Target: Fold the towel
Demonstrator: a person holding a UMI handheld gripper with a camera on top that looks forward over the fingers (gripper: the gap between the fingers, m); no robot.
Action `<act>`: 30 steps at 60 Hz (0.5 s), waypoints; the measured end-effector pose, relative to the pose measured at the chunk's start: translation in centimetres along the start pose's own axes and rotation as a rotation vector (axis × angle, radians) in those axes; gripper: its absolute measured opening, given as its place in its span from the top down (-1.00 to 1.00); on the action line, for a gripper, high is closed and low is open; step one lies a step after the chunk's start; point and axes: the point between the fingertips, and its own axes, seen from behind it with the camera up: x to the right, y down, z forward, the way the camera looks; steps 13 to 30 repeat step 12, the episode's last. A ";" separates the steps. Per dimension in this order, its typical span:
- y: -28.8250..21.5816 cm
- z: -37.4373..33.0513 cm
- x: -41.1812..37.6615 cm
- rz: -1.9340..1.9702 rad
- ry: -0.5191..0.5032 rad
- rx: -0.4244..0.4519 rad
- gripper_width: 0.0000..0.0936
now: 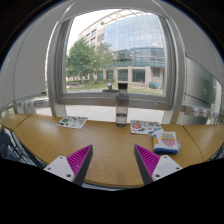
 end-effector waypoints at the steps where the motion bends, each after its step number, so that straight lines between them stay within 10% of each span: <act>1: 0.1 0.0 -0.1 0.001 0.001 -0.002 -0.80; 30: 0.6 0.4 -0.2 0.007 -0.005 -0.014 -0.79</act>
